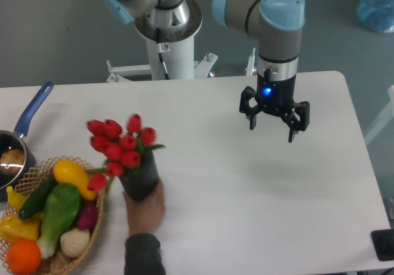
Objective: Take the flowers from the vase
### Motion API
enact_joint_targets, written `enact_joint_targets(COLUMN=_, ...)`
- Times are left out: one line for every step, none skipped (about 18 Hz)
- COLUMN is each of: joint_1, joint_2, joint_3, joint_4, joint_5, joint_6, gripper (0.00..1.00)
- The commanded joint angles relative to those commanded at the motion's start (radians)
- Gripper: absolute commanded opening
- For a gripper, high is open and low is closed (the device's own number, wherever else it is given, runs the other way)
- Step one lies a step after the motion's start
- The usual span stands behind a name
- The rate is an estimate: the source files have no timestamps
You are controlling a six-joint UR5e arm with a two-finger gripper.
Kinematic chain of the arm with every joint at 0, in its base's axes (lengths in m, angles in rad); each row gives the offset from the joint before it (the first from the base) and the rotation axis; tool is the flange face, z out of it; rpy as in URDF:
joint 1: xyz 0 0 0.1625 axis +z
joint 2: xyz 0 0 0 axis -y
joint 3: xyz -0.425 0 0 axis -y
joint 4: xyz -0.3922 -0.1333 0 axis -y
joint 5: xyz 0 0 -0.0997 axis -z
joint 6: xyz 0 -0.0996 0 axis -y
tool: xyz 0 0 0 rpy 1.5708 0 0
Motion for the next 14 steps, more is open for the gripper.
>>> enact_joint_targets(joint_1=-0.001, joint_2=-0.002, joint_3=-0.002, joint_4=0.000, joint_5=0.000, joint_6=0.000, gripper=1.00)
enact_joint_targets(joint_1=-0.002, joint_2=-0.006, joint_3=-0.003, joint_4=0.000, joint_5=0.002, joint_6=0.000, gripper=1.00)
enact_joint_targets(joint_1=-0.002, joint_2=-0.006, joint_3=-0.002, joint_4=0.000, joint_5=0.000, joint_6=0.000, gripper=1.00)
enact_joint_targets(joint_1=0.000, joint_2=-0.006, joint_3=-0.002, joint_4=0.000, joint_5=0.000, joint_6=0.000, gripper=1.00)
enact_joint_targets(joint_1=-0.001, joint_2=-0.006, joint_3=-0.002, joint_4=0.000, joint_5=-0.002, joint_6=0.000, gripper=1.00)
enact_joint_targets(joint_1=-0.002, joint_2=-0.006, joint_3=-0.005, joint_4=0.000, joint_5=-0.002, joint_6=0.000, gripper=1.00)
enact_joint_targets(joint_1=-0.002, joint_2=-0.006, joint_3=-0.009, joint_4=0.003, joint_5=-0.003, joint_6=-0.003, gripper=1.00)
enact_joint_targets(joint_1=0.002, joint_2=-0.006, joint_3=-0.012, joint_4=0.006, joint_5=-0.014, joint_6=-0.003, gripper=1.00)
enact_joint_targets(joint_1=0.005, joint_2=-0.008, joint_3=-0.014, joint_4=0.006, joint_5=-0.017, joint_6=-0.003, gripper=1.00)
enact_joint_targets(joint_1=0.006, joint_2=-0.008, joint_3=-0.018, joint_4=0.008, joint_5=-0.028, joint_6=-0.003, gripper=1.00)
enact_joint_targets(joint_1=0.012, joint_2=-0.008, joint_3=-0.031, joint_4=0.008, joint_5=-0.055, joint_6=-0.002, gripper=1.00)
enact_joint_targets(joint_1=0.018, joint_2=-0.008, joint_3=-0.034, joint_4=0.009, joint_5=-0.081, joint_6=-0.002, gripper=1.00)
enact_joint_targets(joint_1=0.023, joint_2=-0.008, joint_3=-0.038, joint_4=0.009, joint_5=-0.110, joint_6=-0.002, gripper=1.00)
enact_joint_targets(joint_1=0.029, joint_2=-0.008, joint_3=-0.043, joint_4=0.009, joint_5=-0.139, joint_6=-0.002, gripper=1.00)
